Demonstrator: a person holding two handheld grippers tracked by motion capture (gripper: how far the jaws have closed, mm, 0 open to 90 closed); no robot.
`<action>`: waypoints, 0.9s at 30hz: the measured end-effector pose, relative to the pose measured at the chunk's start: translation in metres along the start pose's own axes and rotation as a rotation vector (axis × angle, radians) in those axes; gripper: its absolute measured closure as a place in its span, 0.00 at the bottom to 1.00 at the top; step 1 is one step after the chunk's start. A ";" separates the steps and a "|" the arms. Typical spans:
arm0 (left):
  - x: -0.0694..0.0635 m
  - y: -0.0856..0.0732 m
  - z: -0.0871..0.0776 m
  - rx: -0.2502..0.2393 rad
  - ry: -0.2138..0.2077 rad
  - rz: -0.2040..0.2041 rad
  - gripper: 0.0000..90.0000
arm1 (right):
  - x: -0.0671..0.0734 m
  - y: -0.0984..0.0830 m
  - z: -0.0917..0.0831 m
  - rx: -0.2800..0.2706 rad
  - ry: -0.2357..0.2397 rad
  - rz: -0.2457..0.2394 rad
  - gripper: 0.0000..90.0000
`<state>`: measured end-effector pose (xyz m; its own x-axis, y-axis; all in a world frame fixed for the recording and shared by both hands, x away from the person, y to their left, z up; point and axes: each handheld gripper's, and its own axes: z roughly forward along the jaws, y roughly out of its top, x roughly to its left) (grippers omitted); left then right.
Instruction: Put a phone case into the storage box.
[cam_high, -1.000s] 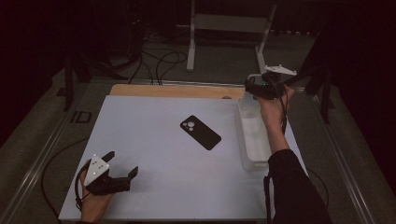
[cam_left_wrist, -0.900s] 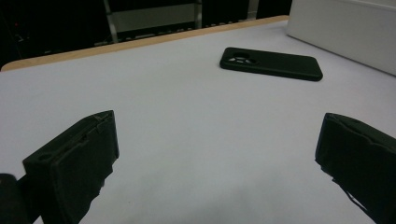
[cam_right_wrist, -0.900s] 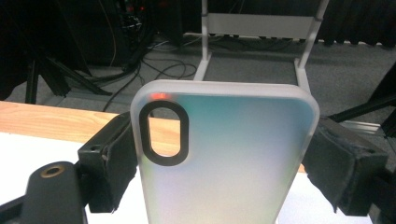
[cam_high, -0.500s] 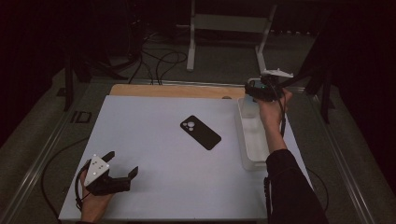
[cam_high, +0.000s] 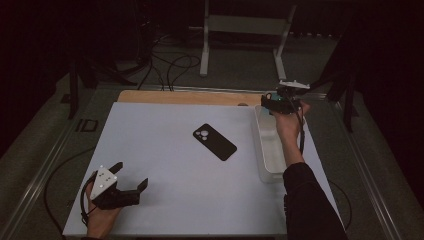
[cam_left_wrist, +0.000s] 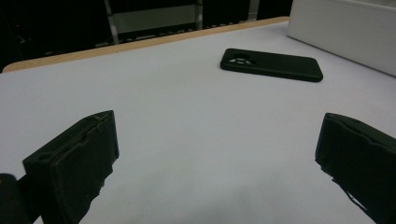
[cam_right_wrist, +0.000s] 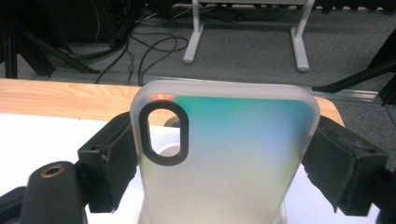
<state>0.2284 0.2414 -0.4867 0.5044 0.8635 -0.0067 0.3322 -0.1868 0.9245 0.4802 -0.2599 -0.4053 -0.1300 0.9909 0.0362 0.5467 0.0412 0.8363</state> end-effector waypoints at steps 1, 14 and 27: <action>0.000 0.000 0.000 0.000 0.000 0.000 0.00 | 0.000 -0.001 0.001 0.002 -0.001 -0.001 0.19; 0.000 0.000 0.000 0.001 -0.002 0.000 0.00 | 0.003 -0.010 0.011 0.044 -0.010 0.006 0.19; 0.000 0.000 0.000 0.001 -0.003 0.000 0.00 | 0.005 -0.014 0.023 0.070 -0.047 -0.014 0.18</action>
<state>0.2283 0.2410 -0.4870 0.5065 0.8622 -0.0081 0.3334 -0.1871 0.9240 0.4906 -0.2523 -0.4296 -0.0998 0.9950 -0.0022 0.6017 0.0621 0.7963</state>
